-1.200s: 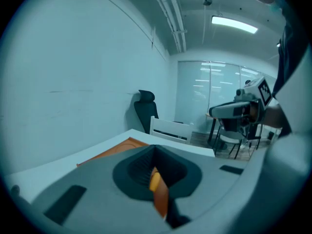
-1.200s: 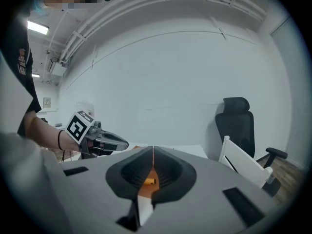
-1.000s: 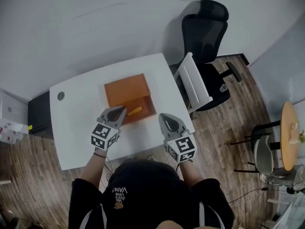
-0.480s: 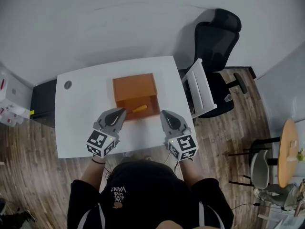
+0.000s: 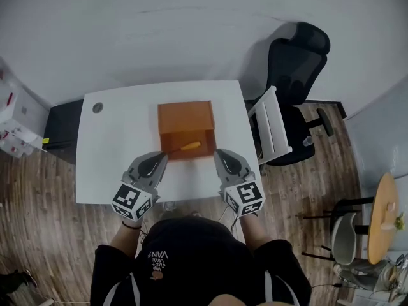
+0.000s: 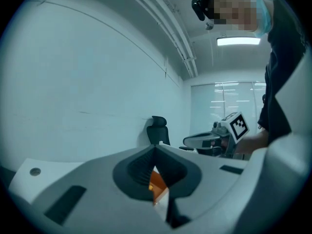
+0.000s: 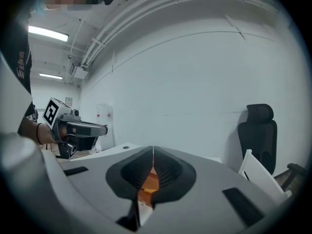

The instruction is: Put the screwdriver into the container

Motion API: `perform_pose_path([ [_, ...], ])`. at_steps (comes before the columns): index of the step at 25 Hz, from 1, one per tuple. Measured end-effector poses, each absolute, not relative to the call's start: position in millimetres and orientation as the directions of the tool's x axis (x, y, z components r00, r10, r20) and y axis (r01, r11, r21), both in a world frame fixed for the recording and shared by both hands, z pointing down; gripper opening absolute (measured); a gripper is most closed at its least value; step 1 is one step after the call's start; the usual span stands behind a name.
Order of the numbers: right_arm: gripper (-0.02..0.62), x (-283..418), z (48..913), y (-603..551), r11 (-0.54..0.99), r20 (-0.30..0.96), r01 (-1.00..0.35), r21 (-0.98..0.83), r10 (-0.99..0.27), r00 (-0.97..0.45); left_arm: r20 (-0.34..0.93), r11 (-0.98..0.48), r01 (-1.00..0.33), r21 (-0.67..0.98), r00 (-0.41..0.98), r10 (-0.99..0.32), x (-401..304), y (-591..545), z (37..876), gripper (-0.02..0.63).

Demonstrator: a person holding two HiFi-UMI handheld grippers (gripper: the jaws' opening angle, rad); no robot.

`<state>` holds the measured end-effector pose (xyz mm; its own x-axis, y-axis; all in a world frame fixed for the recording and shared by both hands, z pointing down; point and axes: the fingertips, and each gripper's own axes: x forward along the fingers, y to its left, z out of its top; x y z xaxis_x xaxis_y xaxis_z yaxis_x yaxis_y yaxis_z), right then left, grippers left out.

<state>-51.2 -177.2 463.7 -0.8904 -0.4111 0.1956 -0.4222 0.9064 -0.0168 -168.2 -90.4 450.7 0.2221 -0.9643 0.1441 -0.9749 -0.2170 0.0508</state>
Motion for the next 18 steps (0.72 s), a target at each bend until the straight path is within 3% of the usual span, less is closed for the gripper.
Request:
perform_pose_path([
  [18,0.012,-49.4,458.5,-152.1,0.931,0.193,-0.364,0.014,-0.36,-0.913,0.12,-0.127,-0.985,0.113,0.141,-0.983,-157.8,-47.7,453.8,0.015],
])
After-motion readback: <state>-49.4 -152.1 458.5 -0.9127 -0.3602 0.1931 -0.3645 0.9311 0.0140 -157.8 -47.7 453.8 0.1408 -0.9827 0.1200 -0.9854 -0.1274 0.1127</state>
